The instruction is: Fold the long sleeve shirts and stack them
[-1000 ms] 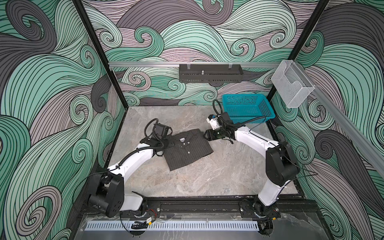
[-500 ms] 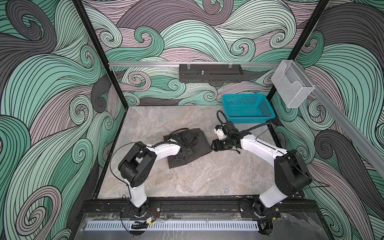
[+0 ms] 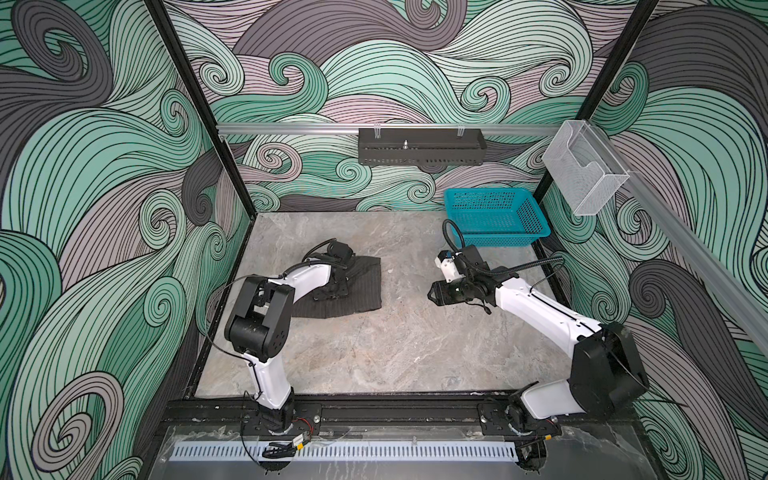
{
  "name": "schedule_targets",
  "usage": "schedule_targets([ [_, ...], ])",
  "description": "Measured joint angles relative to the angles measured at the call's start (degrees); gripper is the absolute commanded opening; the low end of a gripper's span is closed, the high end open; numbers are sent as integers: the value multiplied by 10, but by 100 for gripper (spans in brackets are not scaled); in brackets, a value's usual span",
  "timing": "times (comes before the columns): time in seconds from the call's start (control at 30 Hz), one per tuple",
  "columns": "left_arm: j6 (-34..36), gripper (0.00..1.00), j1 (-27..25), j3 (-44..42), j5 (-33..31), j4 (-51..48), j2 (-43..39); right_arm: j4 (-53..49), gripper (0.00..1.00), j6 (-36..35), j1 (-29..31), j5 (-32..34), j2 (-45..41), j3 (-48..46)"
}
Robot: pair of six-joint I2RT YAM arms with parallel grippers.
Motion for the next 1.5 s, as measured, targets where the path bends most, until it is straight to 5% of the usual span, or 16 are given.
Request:
schedule_targets([
  [0.2,7,80,-13,5,57,-1,-57,-2,56,2,0,-1,-11,-3],
  [0.53,-15,73,10,18,55,-26,49,-4,56,5,0,-8,-17,-5],
  [0.77,33,70,80,113,43,-80,117,-1,56,17,1,-24,-16,-10],
  [1.1,121,70,196,344,26,-182,260,16,56,31,4,-50,17,-8],
  [1.5,214,70,280,776,0,-280,502,58,55,47,4,-88,66,3],
])
